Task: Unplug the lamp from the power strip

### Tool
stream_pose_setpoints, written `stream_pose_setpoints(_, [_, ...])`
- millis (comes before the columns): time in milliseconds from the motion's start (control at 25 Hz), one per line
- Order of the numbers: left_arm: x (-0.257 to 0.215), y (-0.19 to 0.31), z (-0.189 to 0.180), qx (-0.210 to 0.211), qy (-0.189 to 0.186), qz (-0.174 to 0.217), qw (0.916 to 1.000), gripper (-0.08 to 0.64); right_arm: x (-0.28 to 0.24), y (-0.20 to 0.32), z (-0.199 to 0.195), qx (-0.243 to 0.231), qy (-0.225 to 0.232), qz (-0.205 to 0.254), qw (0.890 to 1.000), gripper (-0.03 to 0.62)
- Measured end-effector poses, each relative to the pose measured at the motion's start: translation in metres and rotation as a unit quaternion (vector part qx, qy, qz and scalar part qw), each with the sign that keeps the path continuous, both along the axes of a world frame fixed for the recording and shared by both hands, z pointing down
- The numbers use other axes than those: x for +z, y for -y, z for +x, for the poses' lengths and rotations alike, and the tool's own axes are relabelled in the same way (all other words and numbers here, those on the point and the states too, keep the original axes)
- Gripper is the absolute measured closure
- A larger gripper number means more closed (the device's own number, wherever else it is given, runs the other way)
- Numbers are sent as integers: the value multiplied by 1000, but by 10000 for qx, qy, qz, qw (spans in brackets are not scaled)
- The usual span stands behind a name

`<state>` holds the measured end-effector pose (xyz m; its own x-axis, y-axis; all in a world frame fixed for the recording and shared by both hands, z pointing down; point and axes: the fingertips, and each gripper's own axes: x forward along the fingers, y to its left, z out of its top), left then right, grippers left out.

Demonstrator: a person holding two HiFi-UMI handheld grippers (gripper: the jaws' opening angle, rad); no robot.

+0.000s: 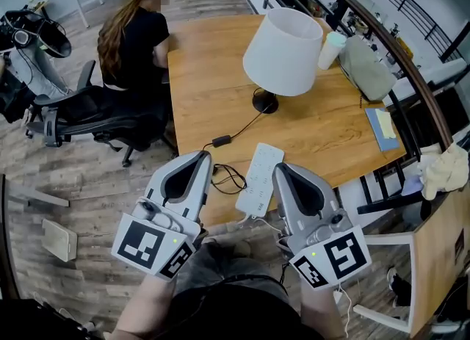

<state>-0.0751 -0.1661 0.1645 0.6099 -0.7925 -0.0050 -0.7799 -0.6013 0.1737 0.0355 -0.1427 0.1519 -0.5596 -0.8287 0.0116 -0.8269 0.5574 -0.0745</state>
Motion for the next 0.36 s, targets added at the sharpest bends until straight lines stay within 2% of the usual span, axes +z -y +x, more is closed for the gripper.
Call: stream_pose_setpoints(360, [8,8,-6,-4,-10,-40,10000,565,10,9,-5,-51,56,-92,9999,584])
